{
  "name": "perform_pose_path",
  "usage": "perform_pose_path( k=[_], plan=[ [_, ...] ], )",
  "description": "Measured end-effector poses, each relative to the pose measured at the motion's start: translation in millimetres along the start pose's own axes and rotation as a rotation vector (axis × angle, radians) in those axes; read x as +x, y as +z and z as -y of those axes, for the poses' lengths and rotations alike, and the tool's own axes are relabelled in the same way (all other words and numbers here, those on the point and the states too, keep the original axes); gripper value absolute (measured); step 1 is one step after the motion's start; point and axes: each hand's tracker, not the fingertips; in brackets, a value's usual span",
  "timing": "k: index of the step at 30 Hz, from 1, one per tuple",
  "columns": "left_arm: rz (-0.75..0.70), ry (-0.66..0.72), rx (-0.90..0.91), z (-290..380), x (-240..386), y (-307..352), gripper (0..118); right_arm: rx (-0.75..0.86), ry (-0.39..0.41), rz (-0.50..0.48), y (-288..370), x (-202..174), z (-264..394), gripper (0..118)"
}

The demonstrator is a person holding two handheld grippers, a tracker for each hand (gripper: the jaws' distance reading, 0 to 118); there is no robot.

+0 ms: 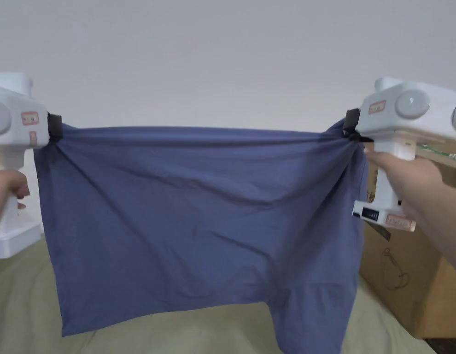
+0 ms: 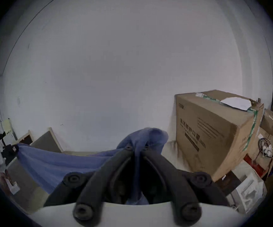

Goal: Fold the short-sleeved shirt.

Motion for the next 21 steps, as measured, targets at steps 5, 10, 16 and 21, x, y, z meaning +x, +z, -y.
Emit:
perform_pose_path(
  k=[5, 10, 16, 21],
  plan=[
    [0.026, 0.073, -0.158, 88, -5, -29, 0, -0.134, -0.028, 0.073, -37, 18, 102, 0],
    [0.036, 0.062, -0.499, 238, -18, -26, 0, -0.512, -0.06, 0.087, -48, 63, 273, 0],
    [0.131, 0.044, -0.896, 381, -38, 54, 0, -0.827, -0.011, 0.027, 46, 105, 421, 0],
    [0.162, 0.068, -1.025, 416, -45, 150, 0, -0.904, -0.052, -0.009, 142, 133, 455, 0]
  ],
)
